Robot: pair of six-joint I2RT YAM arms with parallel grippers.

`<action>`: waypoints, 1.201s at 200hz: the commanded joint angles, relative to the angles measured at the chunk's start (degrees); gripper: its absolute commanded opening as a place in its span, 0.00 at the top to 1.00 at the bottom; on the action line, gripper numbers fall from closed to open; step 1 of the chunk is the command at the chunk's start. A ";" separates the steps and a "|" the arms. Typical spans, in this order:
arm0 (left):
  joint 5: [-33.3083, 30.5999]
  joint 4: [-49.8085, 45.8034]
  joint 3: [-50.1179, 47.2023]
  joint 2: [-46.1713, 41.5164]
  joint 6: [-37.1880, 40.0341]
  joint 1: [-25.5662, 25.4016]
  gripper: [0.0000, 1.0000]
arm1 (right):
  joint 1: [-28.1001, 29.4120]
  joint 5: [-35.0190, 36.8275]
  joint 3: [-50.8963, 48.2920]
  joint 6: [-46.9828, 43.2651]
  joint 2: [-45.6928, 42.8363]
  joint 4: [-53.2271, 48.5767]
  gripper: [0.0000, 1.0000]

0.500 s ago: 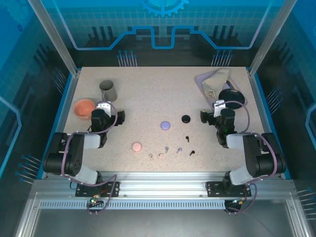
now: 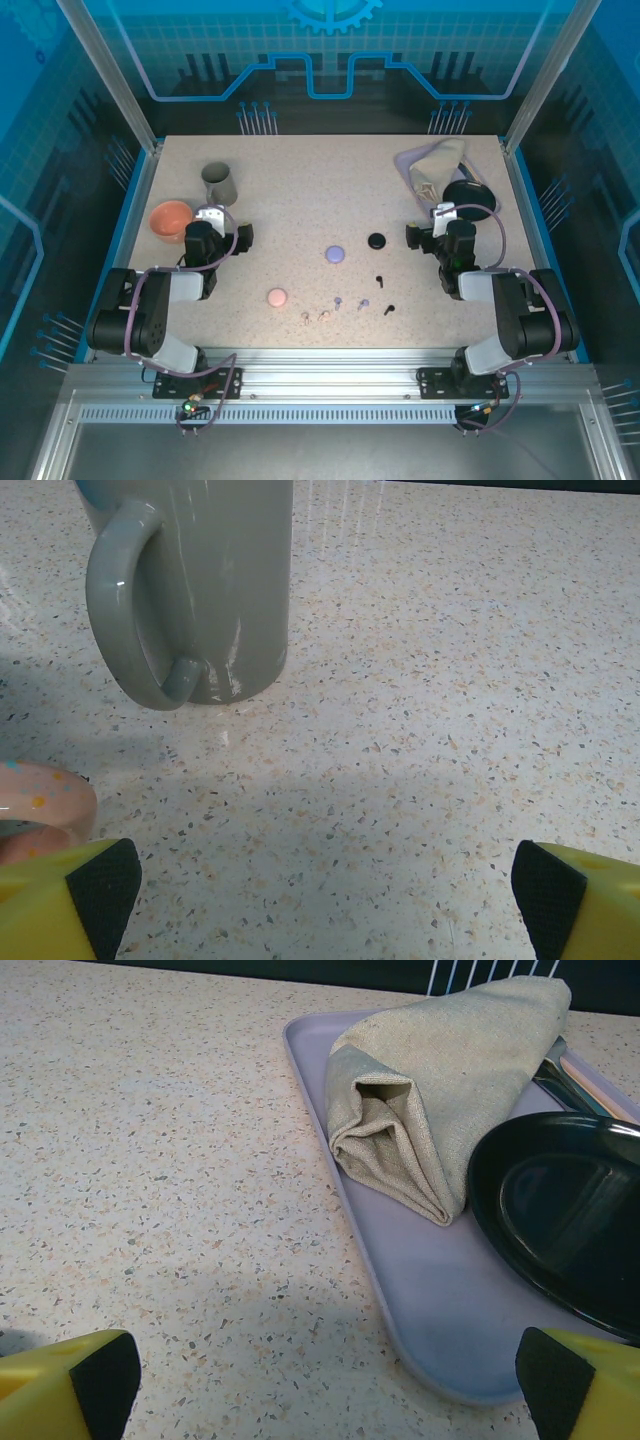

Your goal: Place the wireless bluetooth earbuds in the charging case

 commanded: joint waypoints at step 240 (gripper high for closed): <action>15.68 -47.14 15.80 -30.75 -26.24 0.36 0.01 | 4.25 -9.42 52.38 -22.65 -4.15 -88.80 0.00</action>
